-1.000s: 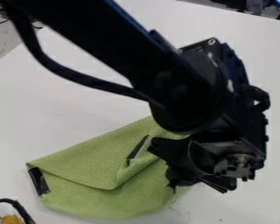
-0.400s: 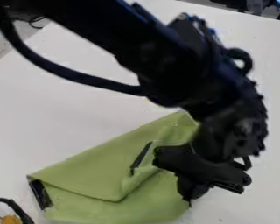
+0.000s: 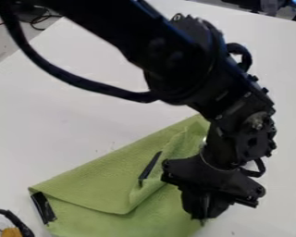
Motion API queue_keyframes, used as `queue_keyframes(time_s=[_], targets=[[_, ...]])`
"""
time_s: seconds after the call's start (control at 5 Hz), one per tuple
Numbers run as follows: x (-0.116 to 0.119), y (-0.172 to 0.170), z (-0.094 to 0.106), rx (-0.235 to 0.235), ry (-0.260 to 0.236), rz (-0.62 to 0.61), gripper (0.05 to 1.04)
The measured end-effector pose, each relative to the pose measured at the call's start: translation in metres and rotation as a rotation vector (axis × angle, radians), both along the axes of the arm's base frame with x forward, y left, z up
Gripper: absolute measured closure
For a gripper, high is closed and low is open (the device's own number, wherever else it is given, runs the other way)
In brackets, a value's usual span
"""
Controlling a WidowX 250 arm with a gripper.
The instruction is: Unfold cloth from left to right
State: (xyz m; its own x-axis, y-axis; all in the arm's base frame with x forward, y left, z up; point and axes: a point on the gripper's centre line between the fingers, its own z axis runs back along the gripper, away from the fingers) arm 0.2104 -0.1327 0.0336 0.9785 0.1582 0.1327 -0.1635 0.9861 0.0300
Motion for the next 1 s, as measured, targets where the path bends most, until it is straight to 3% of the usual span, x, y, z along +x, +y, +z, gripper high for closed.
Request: queue_keyframes(time_s=[0.2, 0.4, 0.6, 1.0], targets=[[-0.002, 0.001, 0.002, 0.012, 0.023, 0.015, 0.234], [-0.006, -0.002, 0.005, 0.030, 0.041, 0.023, 0.071], [-0.005, -0.005, 0.013, 0.061, 0.033, 0.011, 0.074], [0.007, -0.003, 0.016, 0.064, -0.038, -0.054, 0.082]])
